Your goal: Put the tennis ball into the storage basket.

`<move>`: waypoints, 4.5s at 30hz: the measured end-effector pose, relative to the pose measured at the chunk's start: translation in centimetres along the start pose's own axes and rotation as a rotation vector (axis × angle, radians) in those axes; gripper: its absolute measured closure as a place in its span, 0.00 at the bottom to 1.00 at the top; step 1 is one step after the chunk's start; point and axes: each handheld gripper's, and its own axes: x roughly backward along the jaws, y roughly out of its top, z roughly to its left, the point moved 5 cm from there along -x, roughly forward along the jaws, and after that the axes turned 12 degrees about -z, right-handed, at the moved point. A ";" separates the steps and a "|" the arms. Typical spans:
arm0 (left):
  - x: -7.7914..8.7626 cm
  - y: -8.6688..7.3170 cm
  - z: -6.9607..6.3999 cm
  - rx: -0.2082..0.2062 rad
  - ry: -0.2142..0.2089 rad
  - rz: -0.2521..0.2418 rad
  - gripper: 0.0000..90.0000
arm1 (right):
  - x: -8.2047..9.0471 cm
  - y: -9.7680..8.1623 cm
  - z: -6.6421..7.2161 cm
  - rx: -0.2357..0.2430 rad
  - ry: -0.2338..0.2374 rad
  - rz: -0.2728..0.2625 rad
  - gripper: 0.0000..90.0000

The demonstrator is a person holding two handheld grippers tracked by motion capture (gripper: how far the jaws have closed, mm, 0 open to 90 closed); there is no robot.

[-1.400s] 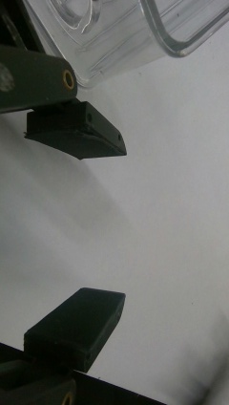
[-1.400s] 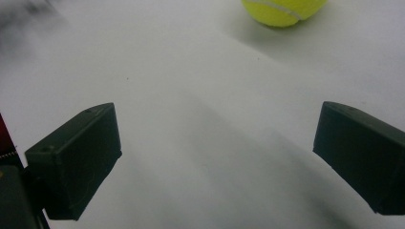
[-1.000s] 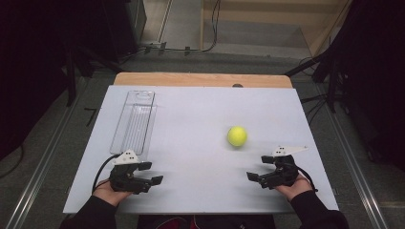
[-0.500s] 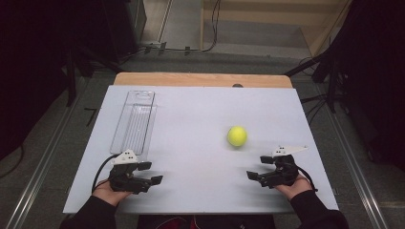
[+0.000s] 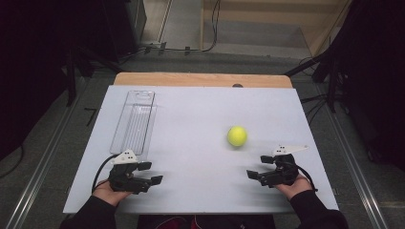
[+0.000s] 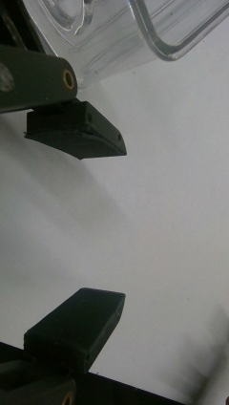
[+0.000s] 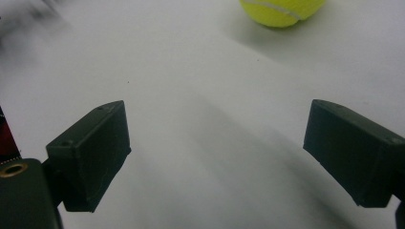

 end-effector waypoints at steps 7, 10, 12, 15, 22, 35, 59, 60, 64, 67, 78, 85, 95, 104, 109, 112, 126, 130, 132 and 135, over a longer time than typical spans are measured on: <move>0.0 0.0 0.0 -0.001 0.000 0.000 0.29 | 0.0 0.0 0.0 -0.004 -0.004 0.001 0.08; 0.0 0.0 0.0 -0.001 -0.002 -0.001 0.29 | 0.1 0.1 -0.1 -0.009 -0.005 -0.003 0.08; 0.0 0.0 0.0 0.001 -0.002 0.000 0.29 | 0.0 0.4 -0.1 -0.030 -0.006 -0.010 0.08; 0.0 0.0 0.0 0.002 -0.002 0.000 0.29 | 0.1 0.7 -0.2 -0.032 -0.015 -0.014 0.08; 0.0 0.0 0.0 0.004 -0.007 -0.001 0.29 | 0.2 1.6 -0.5 -0.027 -0.042 -0.032 0.08; -0.1 0.0 0.0 0.002 -0.006 0.005 0.29 | 0.4 3.2 -1.1 -0.029 -0.082 -0.062 0.00; 0.0 -0.1 -0.1 -0.001 -0.009 0.007 0.29 | -0.6 7.1 -0.9 0.031 -0.109 -0.039 0.00; 0.0 -0.1 -0.1 -0.002 -0.008 0.007 0.29 | -0.7 7.3 -0.8 0.036 -0.111 -0.036 0.00; -0.1 -0.1 -0.2 0.000 -0.007 0.008 0.29 | -1.2 8.1 -0.9 0.050 -0.116 -0.037 0.00; -0.1 -0.1 -0.2 0.000 -0.007 0.009 0.29 | -1.6 8.5 -1.0 0.055 -0.117 -0.031 0.00; -0.2 -0.1 -0.1 0.005 -0.009 0.011 0.29 | -2.9 9.7 -1.6 0.041 -0.132 -0.027 0.00; -0.1 -0.1 0.0 0.004 -0.010 0.011 0.29 | -3.9 10.3 -1.9 0.037 -0.131 -0.022 0.00; 0.0 -0.1 -0.1 0.005 -0.011 0.011 0.29 | -6.0 11.1 -2.3 0.036 -0.113 -0.008 0.00; 0.0 -0.1 0.0 0.011 -0.012 0.006 0.29 | -7.7 11.3 -2.8 0.037 -0.123 0.006 0.00; 0.0 -0.1 0.0 0.012 -0.012 0.000 0.29 | -8.4 11.6 -3.1 0.040 -0.134 -0.006 0.00; 0.0 -0.1 0.0 0.009 -0.012 0.008 0.29 | -8.7 11.7 -3.2 0.045 -0.138 -0.005 0.00; 0.0 0.0 0.0 0.011 -0.014 0.004 0.29 | -9.8 10.6 -3.5 0.040 -0.153 0.019 0.00; 0.0 0.0 0.0 0.011 -0.014 0.000 0.29 | -10.1 10.1 -3.6 0.037 -0.169 0.034 0.00; 0.0 0.0 0.0 0.011 -0.013 -0.002 0.29 | -10.2 9.9 -3.6 0.048 -0.176 0.045 0.00; 0.2 0.0 0.0 0.011 -0.011 -0.009 0.29 | -10.2 9.6 -3.6 0.044 -0.189 0.030 0.00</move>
